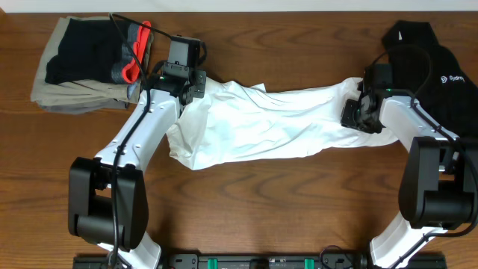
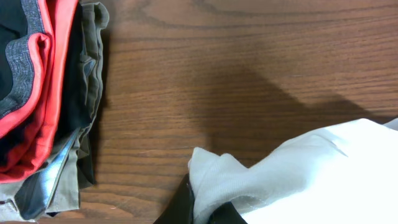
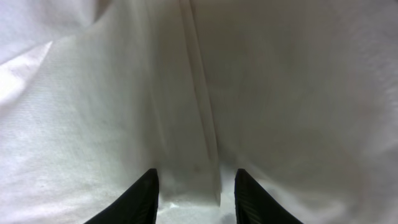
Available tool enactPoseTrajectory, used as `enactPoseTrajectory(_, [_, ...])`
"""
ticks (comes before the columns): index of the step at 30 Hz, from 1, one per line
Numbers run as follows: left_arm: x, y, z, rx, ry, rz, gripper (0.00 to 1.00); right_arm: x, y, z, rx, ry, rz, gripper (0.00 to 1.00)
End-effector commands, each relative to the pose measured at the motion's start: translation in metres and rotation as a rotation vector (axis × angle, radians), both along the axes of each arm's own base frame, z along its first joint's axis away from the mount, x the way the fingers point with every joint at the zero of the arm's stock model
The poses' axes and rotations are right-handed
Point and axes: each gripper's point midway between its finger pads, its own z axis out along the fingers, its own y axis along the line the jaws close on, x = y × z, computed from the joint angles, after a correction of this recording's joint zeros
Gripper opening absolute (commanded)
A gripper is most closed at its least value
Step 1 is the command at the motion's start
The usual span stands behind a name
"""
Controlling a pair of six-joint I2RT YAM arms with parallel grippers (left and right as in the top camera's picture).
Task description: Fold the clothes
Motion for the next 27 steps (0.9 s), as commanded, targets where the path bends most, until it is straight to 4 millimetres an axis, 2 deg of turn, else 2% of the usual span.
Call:
enactPoseTrajectory(1, [0.002,0.005,0.002,0.011,-0.006,0.019,0.06,-0.005,-0.001,-0.007,0.023,0.016,-0.03,0.37])
enactPoseTrajectory(14, [0.002,0.005,0.001,0.011,-0.006,0.019,0.06,-0.004,-0.001,-0.01,0.03,0.01,-0.035,0.18])
enactPoseTrajectory(19, [0.002,0.005,0.002,0.011,-0.006,0.019,0.06,0.002,0.0,-0.007,0.031,-0.014,-0.034,0.01])
enactPoseTrajectory(21, [0.002,0.005,0.002,0.011,-0.006,0.019,0.06,0.005,-0.001,-0.005,0.031,-0.024,-0.034,0.01])
enactPoseTrajectory(24, [0.003,0.005,0.002,0.01,-0.011,0.02,0.06,0.015,-0.002,0.003,0.03,-0.052,-0.033,0.01])
enactPoseTrajectory(27, [0.006,0.008,0.009,0.004,-0.036,0.028,0.06,0.033,-0.003,0.029,0.029,-0.118,-0.035,0.01])
